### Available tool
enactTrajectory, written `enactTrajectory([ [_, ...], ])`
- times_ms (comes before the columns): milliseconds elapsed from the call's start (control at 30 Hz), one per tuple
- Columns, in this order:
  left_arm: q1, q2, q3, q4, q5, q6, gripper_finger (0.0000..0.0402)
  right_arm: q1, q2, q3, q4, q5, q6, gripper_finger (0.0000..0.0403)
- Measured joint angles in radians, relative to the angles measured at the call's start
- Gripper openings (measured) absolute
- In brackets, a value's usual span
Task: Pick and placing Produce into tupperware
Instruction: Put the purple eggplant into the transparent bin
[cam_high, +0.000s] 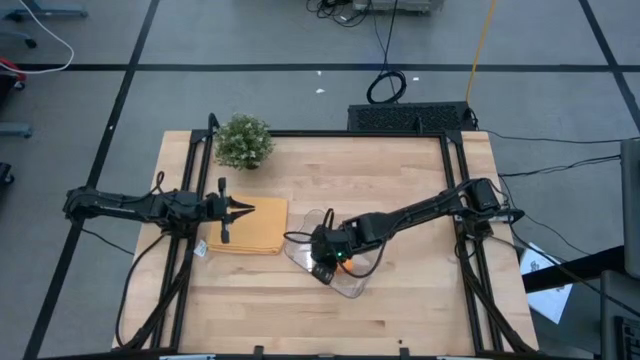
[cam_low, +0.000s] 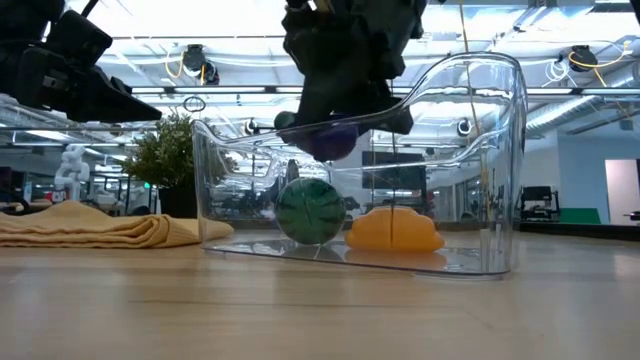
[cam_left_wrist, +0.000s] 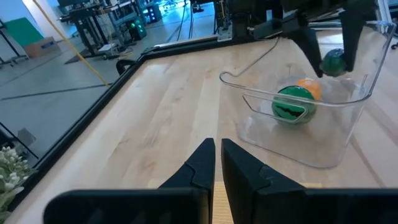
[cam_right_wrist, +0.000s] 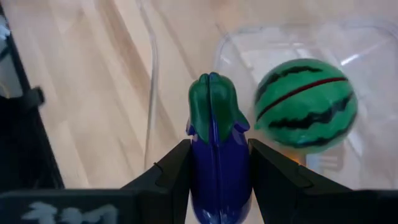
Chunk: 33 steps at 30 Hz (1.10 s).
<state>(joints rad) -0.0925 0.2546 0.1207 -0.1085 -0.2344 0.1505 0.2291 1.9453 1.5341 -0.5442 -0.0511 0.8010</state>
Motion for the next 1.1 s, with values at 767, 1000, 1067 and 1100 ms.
enactTrajectory([
  [767, 0.000, 0.000, 0.000, 0.005, 0.000, -0.020, 0.0033, 0.061, 0.042, 0.001, -0.063, -0.029, 0.100, 0.0113],
  [1000, 0.000, 0.000, 0.000, 0.005, 0.000, -0.018, 0.0033, 0.074, 0.044, -0.001, -0.100, -0.030, 0.097, 0.0113],
  [1067, 0.000, 0.000, 0.000, 0.005, 0.000, -0.017, 0.0033, 0.079, 0.044, -0.001, -0.103, -0.033, 0.092, 0.0113],
  [1100, 0.000, 0.000, 0.000, 0.005, 0.000, -0.017, 0.0033, 0.081, 0.044, -0.001, -0.104, -0.033, 0.092, 0.0113],
])
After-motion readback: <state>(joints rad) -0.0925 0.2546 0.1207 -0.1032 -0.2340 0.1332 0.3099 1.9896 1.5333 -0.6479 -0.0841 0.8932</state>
